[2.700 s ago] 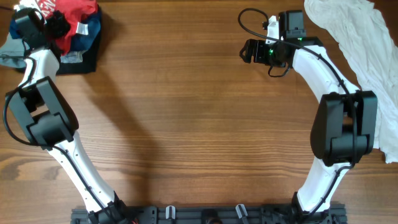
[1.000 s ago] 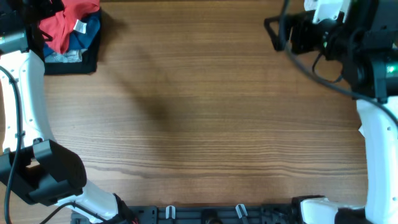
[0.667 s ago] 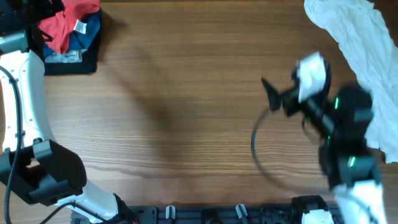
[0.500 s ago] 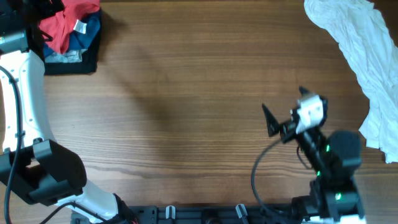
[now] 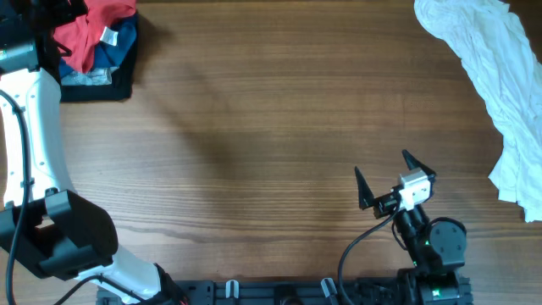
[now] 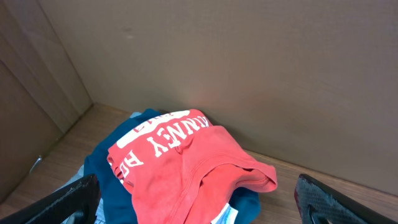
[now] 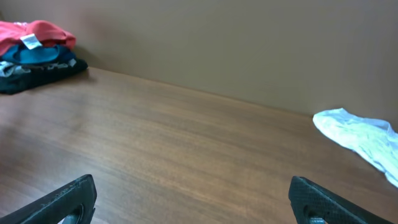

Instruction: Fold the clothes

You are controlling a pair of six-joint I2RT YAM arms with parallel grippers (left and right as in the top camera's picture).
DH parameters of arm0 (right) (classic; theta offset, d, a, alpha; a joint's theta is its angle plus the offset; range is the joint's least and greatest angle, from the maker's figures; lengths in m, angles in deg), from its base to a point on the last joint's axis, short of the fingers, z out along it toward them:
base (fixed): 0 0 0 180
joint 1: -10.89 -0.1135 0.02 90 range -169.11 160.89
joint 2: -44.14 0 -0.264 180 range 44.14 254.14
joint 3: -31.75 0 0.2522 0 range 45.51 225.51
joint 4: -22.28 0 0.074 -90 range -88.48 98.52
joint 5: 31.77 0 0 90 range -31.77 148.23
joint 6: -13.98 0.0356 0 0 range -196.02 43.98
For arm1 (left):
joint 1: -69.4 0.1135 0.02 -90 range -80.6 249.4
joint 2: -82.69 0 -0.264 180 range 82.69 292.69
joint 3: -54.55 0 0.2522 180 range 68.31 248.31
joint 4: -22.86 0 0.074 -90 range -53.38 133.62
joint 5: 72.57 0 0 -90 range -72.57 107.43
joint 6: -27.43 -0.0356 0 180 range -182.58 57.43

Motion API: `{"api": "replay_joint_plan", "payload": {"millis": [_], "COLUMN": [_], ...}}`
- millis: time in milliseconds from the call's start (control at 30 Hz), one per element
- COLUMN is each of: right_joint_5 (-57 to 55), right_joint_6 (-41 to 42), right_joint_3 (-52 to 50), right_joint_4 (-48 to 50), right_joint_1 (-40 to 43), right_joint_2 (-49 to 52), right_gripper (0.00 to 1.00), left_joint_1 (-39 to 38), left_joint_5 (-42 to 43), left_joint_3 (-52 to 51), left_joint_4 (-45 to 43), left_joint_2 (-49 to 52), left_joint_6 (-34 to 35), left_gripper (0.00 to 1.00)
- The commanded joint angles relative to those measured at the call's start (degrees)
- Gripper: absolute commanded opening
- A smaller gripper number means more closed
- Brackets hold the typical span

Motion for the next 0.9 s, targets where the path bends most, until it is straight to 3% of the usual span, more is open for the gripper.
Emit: {"api": "replay_joint_plan", "payload": {"millis": [0, 867], "right_joint_5": [-1.60, -1.77], "right_joint_6": [0.81, 0.83], "right_joint_3": [-0.35, -0.35], "right_joint_4": [0.44, 0.48], "right_joint_1": [-0.24, -0.28], "right_joint_2": [-3.61, -4.17], "right_gripper": [1.00, 1.00], "left_joint_1": [0.07, 0.07], "left_joint_5": [0.48, 0.48], "left_joint_3": [-0.13, -0.13], "left_joint_4": [-0.13, -0.13], "left_joint_2": [0.33, 0.33], "left_joint_6": [-1.07, -1.07], "left_gripper": [1.00, 1.00]}}
